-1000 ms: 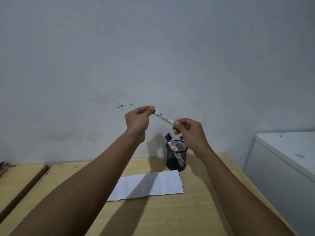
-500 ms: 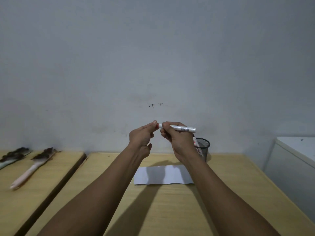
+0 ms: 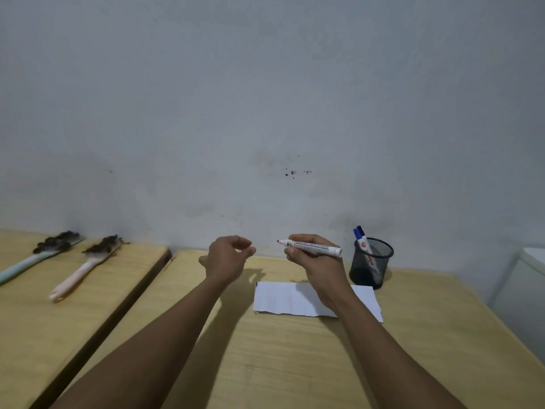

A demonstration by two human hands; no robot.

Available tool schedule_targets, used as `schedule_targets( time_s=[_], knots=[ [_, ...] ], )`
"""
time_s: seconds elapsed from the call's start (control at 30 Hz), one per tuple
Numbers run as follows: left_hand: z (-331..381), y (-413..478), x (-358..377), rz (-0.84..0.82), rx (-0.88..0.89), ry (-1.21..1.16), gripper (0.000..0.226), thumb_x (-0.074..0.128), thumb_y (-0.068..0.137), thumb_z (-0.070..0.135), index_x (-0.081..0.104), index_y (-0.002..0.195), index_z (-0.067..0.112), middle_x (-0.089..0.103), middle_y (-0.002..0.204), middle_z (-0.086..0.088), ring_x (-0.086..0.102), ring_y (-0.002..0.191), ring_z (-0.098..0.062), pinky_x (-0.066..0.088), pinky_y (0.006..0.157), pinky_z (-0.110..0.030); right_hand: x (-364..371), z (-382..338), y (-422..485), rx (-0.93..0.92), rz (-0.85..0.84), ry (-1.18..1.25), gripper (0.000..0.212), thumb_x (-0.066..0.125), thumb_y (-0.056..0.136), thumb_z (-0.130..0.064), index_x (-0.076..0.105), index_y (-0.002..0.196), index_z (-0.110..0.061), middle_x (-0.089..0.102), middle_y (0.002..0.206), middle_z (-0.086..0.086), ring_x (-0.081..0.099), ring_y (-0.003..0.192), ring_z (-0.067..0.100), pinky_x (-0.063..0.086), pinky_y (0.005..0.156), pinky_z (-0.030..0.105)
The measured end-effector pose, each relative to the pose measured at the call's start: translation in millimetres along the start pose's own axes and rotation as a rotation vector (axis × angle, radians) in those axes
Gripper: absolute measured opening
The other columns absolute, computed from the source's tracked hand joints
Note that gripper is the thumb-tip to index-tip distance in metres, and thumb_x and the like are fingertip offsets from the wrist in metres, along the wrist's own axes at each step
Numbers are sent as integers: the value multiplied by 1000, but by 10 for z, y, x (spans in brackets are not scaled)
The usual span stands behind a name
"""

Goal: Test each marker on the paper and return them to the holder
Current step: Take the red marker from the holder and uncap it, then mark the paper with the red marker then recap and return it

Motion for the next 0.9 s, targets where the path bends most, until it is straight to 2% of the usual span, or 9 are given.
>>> schedule_targets(
  time_s=[0.07, 0.17, 0.33, 0.4, 0.5, 0.6, 0.67, 0.8, 0.9],
  knots=[
    [-216, 19, 77, -52, 50, 159, 8, 75, 81, 35, 71, 88, 35, 72, 87, 19, 63, 91, -5, 26, 83, -39, -46, 126, -4, 29, 2, -1, 21, 78, 82, 5, 75, 100, -5, 79, 96, 14, 75, 85, 20, 61, 84, 31],
    [-425, 6, 178, -121, 41, 245, 21, 75, 79, 32, 69, 99, 33, 70, 82, 17, 62, 93, -7, 22, 78, -37, -103, 277, 3, 63, 2, 23, 19, 75, 85, 6, 72, 103, -2, 78, 94, 16, 76, 86, 23, 61, 84, 31],
    [-584, -33, 293, -150, -54, 170, 33, 68, 76, 28, 69, 108, 30, 67, 77, 21, 56, 100, -11, 14, 71, -31, -118, 407, 30, 94, 5, -4, 20, 75, 85, 5, 69, 105, 2, 79, 92, 17, 78, 87, 26, 62, 79, 30],
    [-600, -51, 275, -149, -45, 195, 43, 67, 74, 33, 65, 117, 32, 66, 91, 23, 52, 109, -16, 17, 74, -28, -74, 453, 56, 102, 3, -19, 21, 76, 84, 3, 69, 104, 4, 79, 91, 18, 78, 85, 27, 63, 77, 30],
    [-458, -208, 189, -32, 133, 298, 38, 67, 81, 40, 59, 117, 33, 58, 120, 14, 46, 117, -16, 23, 89, -35, 29, 565, 119, 119, -10, -110, 18, 77, 87, -9, 69, 98, 3, 77, 80, 15, 75, 72, 23, 63, 69, 36],
    [-294, -520, 186, -45, 349, 391, 22, 60, 84, 48, 62, 102, 37, 56, 116, 18, 42, 112, -10, 27, 92, -39, 179, 749, 209, 134, -67, -234, 21, 73, 92, -22, 70, 90, -1, 72, 80, 25, 65, 62, 27, 57, 61, 46],
    [-309, -666, 268, -151, 453, 506, 26, 53, 85, 53, 67, 101, 37, 59, 116, 21, 43, 113, -11, 27, 90, -42, 266, 879, 254, 166, -93, -251, 21, 70, 93, -26, 69, 84, -6, 70, 78, 27, 61, 60, 28, 52, 57, 43],
    [-427, -700, 317, -275, 460, 558, 28, 48, 91, 48, 70, 106, 41, 65, 123, 19, 48, 114, -14, 28, 85, -43, 385, 1034, 322, 195, -171, -325, 25, 66, 96, -26, 71, 89, -2, 66, 66, 5, 60, 57, 18, 48, 52, 32],
    [-451, -694, 337, -295, 436, 553, 28, 47, 93, 46, 69, 110, 41, 63, 127, 19, 47, 117, -14, 29, 86, -43, 359, 1115, 346, 198, -153, -412, 25, 64, 97, -26, 72, 85, -6, 67, 64, 3, 59, 54, 15, 48, 52, 30]
  ],
)
Point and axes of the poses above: each hand's wrist, its own y-axis towards the middle knuckle, its own x-axis out of the palm, z = x × y, the point moved 6 cm from there along y, towards the middle knuckle
